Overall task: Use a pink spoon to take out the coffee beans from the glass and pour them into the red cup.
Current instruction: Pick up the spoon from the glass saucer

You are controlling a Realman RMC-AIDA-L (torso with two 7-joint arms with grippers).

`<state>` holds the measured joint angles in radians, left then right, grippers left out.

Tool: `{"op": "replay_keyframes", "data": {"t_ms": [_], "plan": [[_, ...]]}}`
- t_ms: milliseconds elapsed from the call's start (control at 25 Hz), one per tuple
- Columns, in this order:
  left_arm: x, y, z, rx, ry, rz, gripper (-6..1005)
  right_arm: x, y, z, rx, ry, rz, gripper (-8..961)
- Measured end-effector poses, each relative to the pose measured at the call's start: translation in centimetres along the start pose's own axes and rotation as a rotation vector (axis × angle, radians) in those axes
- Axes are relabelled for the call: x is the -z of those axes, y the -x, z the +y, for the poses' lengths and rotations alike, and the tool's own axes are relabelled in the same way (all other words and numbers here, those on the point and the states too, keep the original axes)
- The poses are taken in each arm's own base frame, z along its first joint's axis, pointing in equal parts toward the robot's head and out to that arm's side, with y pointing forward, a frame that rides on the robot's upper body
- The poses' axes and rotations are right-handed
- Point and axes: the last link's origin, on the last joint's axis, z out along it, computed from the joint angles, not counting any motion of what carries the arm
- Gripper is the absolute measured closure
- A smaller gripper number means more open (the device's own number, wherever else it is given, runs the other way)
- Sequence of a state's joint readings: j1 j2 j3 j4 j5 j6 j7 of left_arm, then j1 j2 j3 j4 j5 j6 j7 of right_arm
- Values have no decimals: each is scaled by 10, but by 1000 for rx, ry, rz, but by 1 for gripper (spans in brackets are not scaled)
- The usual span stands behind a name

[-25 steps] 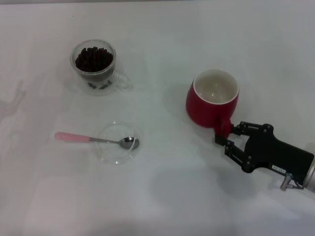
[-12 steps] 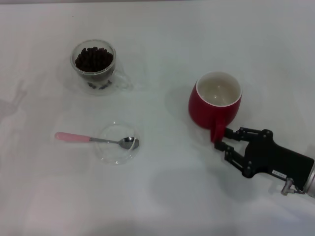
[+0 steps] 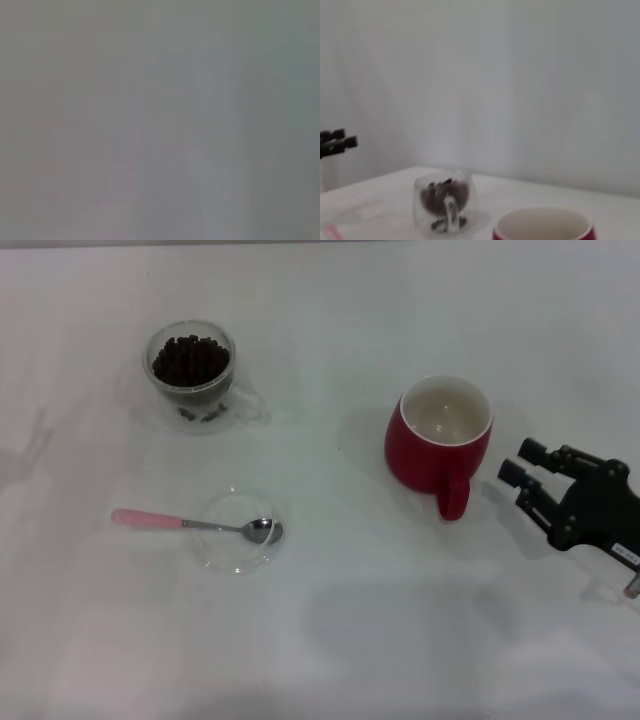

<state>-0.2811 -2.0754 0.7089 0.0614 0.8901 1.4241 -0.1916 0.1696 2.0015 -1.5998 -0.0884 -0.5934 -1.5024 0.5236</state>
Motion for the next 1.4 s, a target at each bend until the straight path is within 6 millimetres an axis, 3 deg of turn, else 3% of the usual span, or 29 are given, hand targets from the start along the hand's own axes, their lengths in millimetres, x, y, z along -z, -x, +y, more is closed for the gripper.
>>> {"op": "replay_keyframes", "data": {"t_ms": [280,680,1040,1400], "plan": [[11,-5,4,67,1,51,122,16,14,-11,40,6,-53,611],[16,-11,27,329,56,103,122,36,59,-31,123,34,-255,611],[26,-16,66,801,137,104,123,41,91,-61,218,-128,-410,611],[42,-7,80,1152,80,39,122,33,111,-84,276,-226,-475,611]]}}
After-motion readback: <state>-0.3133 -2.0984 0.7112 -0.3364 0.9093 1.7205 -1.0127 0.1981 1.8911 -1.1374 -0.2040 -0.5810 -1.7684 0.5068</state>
